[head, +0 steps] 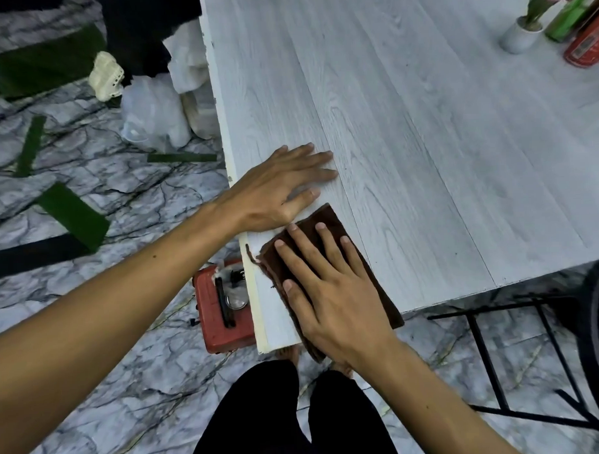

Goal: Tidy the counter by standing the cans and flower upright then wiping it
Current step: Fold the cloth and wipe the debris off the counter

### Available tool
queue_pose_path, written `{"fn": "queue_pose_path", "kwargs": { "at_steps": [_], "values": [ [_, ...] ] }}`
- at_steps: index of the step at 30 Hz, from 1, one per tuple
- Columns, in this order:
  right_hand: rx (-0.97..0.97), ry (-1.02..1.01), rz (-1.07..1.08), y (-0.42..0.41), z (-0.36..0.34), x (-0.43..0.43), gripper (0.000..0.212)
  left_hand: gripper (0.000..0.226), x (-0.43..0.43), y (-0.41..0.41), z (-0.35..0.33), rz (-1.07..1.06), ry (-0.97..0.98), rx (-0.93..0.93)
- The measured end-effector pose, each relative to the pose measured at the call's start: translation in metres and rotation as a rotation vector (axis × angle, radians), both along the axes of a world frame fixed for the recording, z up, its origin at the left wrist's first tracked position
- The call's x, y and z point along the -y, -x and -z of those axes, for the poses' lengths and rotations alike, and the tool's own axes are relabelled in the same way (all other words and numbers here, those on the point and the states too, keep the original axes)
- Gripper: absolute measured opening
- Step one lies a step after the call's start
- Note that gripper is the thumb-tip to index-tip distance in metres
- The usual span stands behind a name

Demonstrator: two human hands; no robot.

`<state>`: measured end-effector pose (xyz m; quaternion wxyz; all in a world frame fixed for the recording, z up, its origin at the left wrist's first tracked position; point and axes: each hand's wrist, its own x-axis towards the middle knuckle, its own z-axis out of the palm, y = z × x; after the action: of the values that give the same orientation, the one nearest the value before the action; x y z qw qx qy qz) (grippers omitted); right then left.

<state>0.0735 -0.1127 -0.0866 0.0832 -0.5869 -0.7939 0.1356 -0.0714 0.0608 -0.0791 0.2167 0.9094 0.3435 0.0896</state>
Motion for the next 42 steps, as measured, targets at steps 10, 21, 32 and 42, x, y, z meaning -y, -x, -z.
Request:
{"fn": "queue_pose_path", "kwargs": {
  "at_steps": [10,21,32,42],
  "values": [
    [-0.006,-0.001,-0.106,-0.03,0.004,0.039,0.056,0.048,0.027,-0.012,0.005,-0.087,-0.009,0.019],
    [0.058,0.015,0.051,-0.089,-0.001,0.028,0.057,0.048,0.038,-0.019,0.003,-0.16,-0.03,0.023],
    [0.075,0.009,-0.024,-0.094,0.0,-0.038,0.059,0.057,0.036,-0.02,0.004,-0.269,0.015,0.081],
    [0.061,0.004,0.075,-0.122,0.0,-0.073,0.057,0.054,0.023,-0.028,0.003,-0.213,-0.019,0.031]
  ]
}}
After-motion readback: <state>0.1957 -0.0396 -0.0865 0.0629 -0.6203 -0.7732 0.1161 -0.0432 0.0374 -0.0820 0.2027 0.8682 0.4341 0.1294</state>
